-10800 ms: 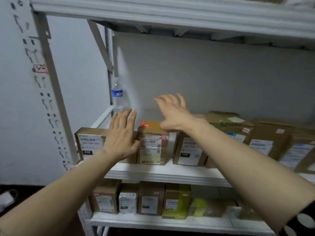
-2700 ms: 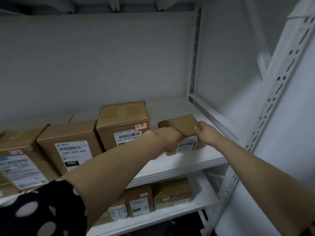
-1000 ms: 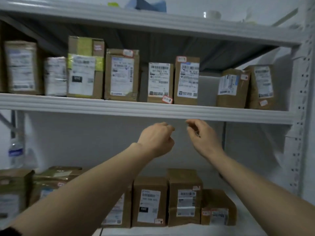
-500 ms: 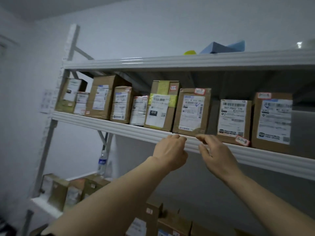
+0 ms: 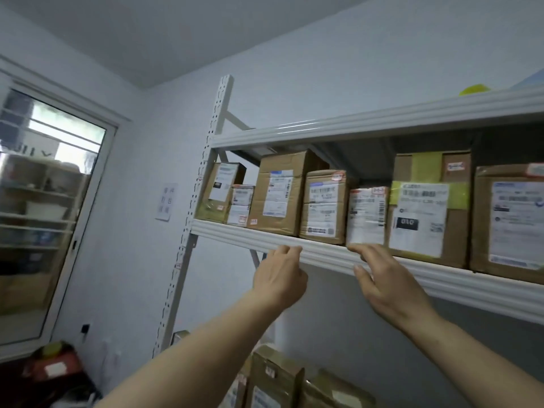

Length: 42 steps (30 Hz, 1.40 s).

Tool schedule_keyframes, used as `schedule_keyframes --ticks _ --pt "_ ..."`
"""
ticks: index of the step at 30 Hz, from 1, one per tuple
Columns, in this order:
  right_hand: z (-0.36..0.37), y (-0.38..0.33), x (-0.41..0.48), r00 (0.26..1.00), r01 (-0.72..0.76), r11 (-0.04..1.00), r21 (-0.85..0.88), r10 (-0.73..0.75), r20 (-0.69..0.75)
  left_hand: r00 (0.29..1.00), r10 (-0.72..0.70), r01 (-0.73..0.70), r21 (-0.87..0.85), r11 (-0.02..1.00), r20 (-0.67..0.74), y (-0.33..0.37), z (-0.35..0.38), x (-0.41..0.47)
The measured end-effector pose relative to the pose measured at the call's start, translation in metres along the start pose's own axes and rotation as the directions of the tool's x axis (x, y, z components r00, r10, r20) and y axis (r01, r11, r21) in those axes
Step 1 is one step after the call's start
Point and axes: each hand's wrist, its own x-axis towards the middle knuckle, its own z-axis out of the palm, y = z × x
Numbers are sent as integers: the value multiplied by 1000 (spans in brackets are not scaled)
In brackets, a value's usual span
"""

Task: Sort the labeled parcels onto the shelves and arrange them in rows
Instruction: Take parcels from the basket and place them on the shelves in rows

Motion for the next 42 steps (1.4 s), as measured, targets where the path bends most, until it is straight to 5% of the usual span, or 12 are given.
schedule_keyframes --ticks 8,16,32,42 --pt "72 -83 117 998 16 999 -38 -18 -58 995 -52 49 -31 998 -83 -145 -50 79" --pt "114 -108 192 992 117 955 -271 -103 66 989 -79 79 -3 997 -124 -222 -71 129" --pt "195 -136 286 980 145 830 -538 -47 193 989 -26 46 138 989 -145 -297 -60 223" --pt "225 -151 312 962 74 707 -704 136 238 998 61 -62 31 998 36 -320 -41 244"
